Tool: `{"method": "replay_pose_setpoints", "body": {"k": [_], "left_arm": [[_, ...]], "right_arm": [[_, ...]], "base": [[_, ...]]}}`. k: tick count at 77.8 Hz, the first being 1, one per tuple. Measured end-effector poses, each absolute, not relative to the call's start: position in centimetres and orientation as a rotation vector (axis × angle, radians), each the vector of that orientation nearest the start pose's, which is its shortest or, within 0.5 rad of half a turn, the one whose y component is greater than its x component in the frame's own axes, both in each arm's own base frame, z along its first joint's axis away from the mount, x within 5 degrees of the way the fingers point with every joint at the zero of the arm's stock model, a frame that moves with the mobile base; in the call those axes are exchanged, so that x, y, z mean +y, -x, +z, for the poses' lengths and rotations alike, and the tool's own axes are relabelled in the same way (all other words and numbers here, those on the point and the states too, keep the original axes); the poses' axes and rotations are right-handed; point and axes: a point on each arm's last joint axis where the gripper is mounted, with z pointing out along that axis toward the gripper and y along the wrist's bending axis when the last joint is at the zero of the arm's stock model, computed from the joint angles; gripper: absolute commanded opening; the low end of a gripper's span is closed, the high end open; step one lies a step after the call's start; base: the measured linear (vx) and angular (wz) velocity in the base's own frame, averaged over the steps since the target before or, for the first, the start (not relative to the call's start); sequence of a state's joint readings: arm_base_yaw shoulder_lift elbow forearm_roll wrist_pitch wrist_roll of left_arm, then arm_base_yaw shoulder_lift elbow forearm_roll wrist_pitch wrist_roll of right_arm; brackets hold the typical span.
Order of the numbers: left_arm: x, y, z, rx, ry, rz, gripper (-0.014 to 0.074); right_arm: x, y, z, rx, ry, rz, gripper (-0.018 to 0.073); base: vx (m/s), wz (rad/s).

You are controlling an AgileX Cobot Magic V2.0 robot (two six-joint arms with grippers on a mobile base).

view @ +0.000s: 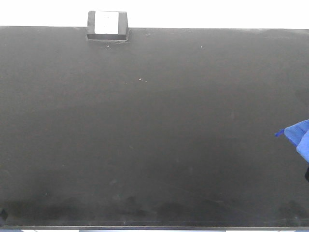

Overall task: Wipe right workspace with blue cloth
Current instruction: 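Drive the base to the other bench holding the cloth in the right gripper, then lower the held blue cloth onto the bench surface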

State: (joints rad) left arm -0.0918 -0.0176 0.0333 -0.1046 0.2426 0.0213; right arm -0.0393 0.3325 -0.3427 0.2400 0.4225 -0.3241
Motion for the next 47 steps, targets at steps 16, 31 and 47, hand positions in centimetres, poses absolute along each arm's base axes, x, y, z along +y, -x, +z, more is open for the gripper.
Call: {"method": "replay_pose_setpoints", "body": {"k": [16, 31, 47], "left_arm": [[-0.7, -5.5, 18.1, 1.743, -0.029, -0.148, -0.0006], [-0.7, -5.5, 18.1, 1.743, -0.029, -0.148, -0.0006], [-0.7, -5.5, 18.1, 1.743, -0.029, -0.148, -0.0006]], "right_arm": [[0.5, -8.4, 26.9, 1.886, 0.116, -0.002, 0.0], [0.4, -12.2, 26.8, 2.068, 0.115, 0.016, 0.0], [0.1, -19.5, 25.8, 2.324, 0.115, 0.048, 0.0]], "base": [[0.0, 0.0], [0.0, 0.0], [0.0, 0.0]]}}
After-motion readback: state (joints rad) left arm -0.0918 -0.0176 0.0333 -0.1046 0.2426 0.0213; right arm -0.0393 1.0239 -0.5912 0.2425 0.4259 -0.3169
